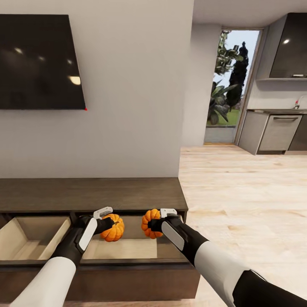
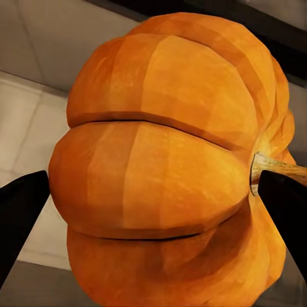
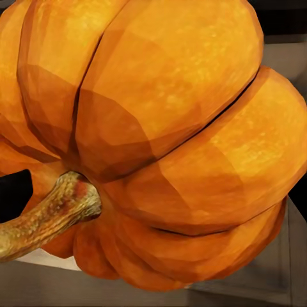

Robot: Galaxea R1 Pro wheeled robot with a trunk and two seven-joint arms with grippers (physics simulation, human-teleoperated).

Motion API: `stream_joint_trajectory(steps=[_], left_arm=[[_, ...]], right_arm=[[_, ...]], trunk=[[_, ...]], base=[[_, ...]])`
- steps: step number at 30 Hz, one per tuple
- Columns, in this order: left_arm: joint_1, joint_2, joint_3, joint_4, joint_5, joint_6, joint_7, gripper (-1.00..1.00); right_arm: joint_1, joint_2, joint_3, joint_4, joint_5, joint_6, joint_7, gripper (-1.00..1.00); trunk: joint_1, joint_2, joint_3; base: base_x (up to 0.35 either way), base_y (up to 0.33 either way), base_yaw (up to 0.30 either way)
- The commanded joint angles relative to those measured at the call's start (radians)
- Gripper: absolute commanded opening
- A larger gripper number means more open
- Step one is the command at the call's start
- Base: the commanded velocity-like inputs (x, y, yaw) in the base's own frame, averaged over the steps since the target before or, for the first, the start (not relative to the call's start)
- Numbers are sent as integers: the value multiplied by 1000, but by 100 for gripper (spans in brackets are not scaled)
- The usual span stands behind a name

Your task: Place each of the two pumpkins and all three candles from the living room inside a cabinet in the living room (use any cabinet), then make sure every cabinet is closed, and position the cauldron so it is next to a table in the living room.

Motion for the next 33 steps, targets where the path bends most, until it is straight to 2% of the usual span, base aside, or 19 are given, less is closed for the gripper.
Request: stream_joint_trajectory(steps=[1, 6, 11, 15, 25, 33], left_arm=[[0, 0, 0, -1, 10, 4, 9, -100], [-1, 1, 0, -1, 10, 4, 10, -100], [-1, 2, 4, -1, 10, 5, 11, -100], [0, 2, 6, -1, 10, 9, 17, -100], [-1, 2, 5, -1, 7, 8, 20, -100], [-1, -1, 0, -6, 9, 6, 20, -100]], right_arm=[[-1, -1, 6, -2, -9, 1, -10, -100], [-1, -1, 6, -2, -9, 1, -10, -100], [-1, -1, 7, -10, -8, 1, -9, -100], [-1, -4, 8, -12, -6, 9, 55, -100], [-1, -2, 18, -4, -9, 16, 54, -100], [-1, -2, 18, -2, -9, 18, 54, -100]], trunk=[[0, 0, -1], [0, 0, -1], [19, -35, -17], [21, -36, -32], [25, -39, -71], [25, -39, -71]], base=[[19, 0, 0], [5, 0, 0], [0, 0, 0], [0, 0, 0], [0, 0, 0], [0, 0, 0]])
